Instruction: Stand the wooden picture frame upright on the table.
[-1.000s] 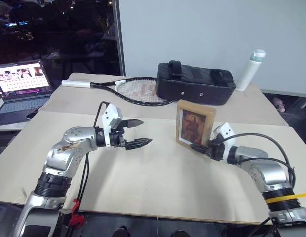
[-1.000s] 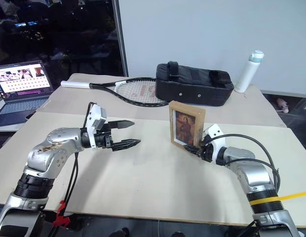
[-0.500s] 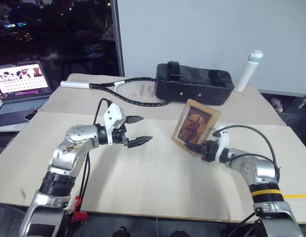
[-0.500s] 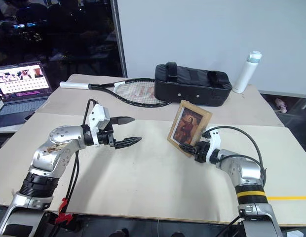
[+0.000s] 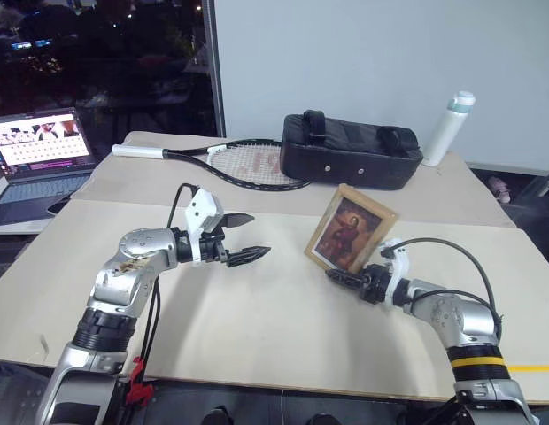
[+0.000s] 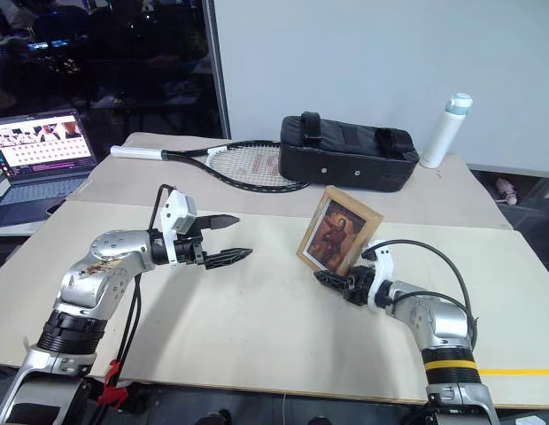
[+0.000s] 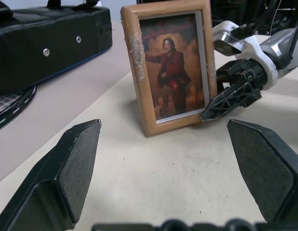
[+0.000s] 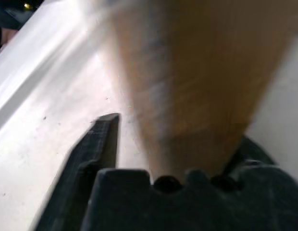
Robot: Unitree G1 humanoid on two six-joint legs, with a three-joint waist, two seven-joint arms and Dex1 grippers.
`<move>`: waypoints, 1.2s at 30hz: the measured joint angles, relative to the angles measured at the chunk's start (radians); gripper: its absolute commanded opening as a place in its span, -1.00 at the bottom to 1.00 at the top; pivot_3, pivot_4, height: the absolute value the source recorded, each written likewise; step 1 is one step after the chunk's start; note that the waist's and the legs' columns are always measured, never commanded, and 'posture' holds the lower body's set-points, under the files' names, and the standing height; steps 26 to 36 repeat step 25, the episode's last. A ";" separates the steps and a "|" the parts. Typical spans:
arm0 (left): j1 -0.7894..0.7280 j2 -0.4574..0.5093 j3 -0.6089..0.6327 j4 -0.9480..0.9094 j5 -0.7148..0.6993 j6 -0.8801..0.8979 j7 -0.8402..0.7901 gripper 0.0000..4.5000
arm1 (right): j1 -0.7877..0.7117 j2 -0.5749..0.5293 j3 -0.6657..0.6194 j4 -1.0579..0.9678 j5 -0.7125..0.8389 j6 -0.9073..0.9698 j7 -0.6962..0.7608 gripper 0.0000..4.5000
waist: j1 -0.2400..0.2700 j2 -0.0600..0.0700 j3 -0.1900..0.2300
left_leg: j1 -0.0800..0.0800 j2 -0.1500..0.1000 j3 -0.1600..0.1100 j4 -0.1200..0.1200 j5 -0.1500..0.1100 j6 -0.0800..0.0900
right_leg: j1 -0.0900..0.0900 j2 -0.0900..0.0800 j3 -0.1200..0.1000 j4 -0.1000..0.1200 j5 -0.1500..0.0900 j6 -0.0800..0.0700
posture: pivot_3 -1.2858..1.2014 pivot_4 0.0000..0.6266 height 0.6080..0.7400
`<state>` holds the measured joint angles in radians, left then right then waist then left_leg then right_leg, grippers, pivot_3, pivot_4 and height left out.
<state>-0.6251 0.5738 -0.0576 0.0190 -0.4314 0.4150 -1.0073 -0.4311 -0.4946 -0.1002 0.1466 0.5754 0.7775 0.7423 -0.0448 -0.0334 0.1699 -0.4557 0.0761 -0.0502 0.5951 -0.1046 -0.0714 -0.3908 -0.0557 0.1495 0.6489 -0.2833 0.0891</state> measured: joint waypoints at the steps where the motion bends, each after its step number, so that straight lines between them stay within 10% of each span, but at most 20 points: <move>1: -0.001 -0.001 0.000 0.004 0.000 0.000 -0.001 1.00 | 0.013 -0.011 -0.003 -0.017 0.002 0.002 0.004 0.99 | 0.000 0.000 0.000 | 0.000 0.000 0.000 0.000 0.000 0.000 | 0.000 0.000 0.000 0.000 0.000 0.000 | 0.03 -0.52 0.79; 15: 0.178 0.019 0.077 0.055 0.003 0.027 0.037 1.00 | 0.474 -0.349 -0.343 -0.303 0.037 -0.154 0.276 0.99 | -0.015 0.002 -0.001 | 0.003 -0.001 0.000 -0.001 0.000 0.001 | 0.002 -0.001 0.000 0.000 -0.005 0.005 | 0.03 -0.52 0.79; 25: 0.257 0.016 0.116 0.035 0.004 0.138 0.138 1.00 | 0.516 -0.204 -0.385 -0.634 0.036 -0.147 -0.032 0.99 | -0.013 0.001 -0.001 | 0.002 -0.001 0.000 -0.001 0.000 0.000 | 0.002 -0.002 0.000 -0.001 -0.004 0.004 | 0.03 -0.52 0.79; 36: 0.257 0.016 0.116 0.035 0.004 0.138 0.138 1.00 | 0.516 -0.204 -0.385 -0.634 0.036 -0.147 -0.032 0.99 | -0.013 0.001 -0.001 | 0.002 -0.001 0.000 -0.001 0.000 0.000 | 0.002 -0.002 0.000 -0.001 -0.004 0.004 | 0.03 -0.52 0.79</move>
